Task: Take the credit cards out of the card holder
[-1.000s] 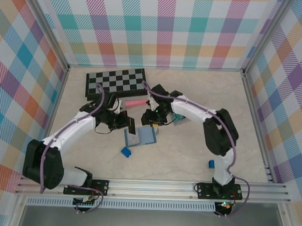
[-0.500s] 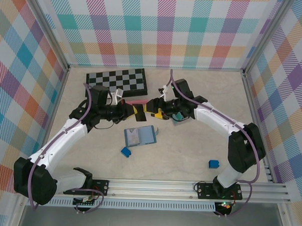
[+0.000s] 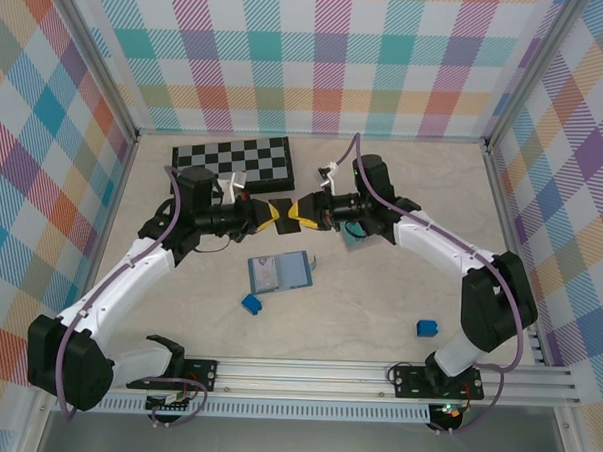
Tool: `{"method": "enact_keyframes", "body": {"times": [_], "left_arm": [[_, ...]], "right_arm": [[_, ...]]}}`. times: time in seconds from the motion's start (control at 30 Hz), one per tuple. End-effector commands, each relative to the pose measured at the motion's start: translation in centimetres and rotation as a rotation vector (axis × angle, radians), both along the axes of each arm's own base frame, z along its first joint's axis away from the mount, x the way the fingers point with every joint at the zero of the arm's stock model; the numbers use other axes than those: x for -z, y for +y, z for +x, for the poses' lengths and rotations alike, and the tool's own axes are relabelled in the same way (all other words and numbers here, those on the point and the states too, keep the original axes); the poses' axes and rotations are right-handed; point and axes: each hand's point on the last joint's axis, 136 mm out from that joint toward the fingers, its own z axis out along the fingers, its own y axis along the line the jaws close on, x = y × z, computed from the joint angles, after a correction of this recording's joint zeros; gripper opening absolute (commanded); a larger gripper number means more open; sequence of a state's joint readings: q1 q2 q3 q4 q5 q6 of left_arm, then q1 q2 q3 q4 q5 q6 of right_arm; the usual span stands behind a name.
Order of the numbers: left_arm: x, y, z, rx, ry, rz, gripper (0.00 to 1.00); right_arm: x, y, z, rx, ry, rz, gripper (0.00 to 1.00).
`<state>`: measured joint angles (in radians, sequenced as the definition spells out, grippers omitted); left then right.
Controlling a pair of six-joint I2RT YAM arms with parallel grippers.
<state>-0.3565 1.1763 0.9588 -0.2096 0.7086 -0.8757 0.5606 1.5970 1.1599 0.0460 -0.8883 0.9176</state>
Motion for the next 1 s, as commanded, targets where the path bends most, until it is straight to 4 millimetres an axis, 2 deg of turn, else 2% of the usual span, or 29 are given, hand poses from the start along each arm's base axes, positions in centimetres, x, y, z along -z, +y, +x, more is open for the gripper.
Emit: {"method": "enact_keyframes", "body": {"times": [0.0, 0.1, 0.23, 0.27, 0.33, 0.5, 0.57, 0.73, 0.97], "left_arm": [[-0.8, 0.2, -0.2, 0.002, -0.013, -0.024, 0.00], [-0.9, 0.3, -0.2, 0.002, -0.016, -0.024, 0.00], [-0.5, 0.4, -0.2, -0.006, 0.000, -0.005, 0.00], [-0.4, 0.6, -0.2, -0.013, 0.007, 0.006, 0.04], [0.4, 1.0, -0.4, -0.029, 0.039, 0.038, 0.22], [2.2, 2.6, -0.6, -0.083, 0.081, 0.160, 0.68], [3.0, 3.7, -0.7, -0.112, 0.092, 0.233, 0.80], [4.2, 6.7, -1.1, -0.179, 0.070, 0.411, 0.98], [5.8, 10.1, -2.2, -0.250, 0.110, 0.588, 1.00]], "right_arm": [[-3.0, 0.1, -1.0, -0.053, -0.070, 0.076, 0.21], [-3.4, 0.1, -1.1, -0.059, -0.077, 0.081, 0.17], [-3.6, -0.1, -1.2, -0.063, -0.090, 0.070, 0.07], [-3.6, -0.1, -1.2, -0.060, -0.092, 0.061, 0.04], [-3.4, -0.3, -1.1, -0.053, -0.101, 0.032, 0.00], [-3.0, -1.9, -0.3, 0.015, -0.179, -0.088, 0.00], [-2.4, -3.5, 0.5, 0.065, -0.217, -0.182, 0.00], [-0.5, -9.1, 3.0, 0.210, -0.331, -0.477, 0.00], [1.3, -17.9, 6.0, 0.388, -0.430, -0.807, 0.00]]}}
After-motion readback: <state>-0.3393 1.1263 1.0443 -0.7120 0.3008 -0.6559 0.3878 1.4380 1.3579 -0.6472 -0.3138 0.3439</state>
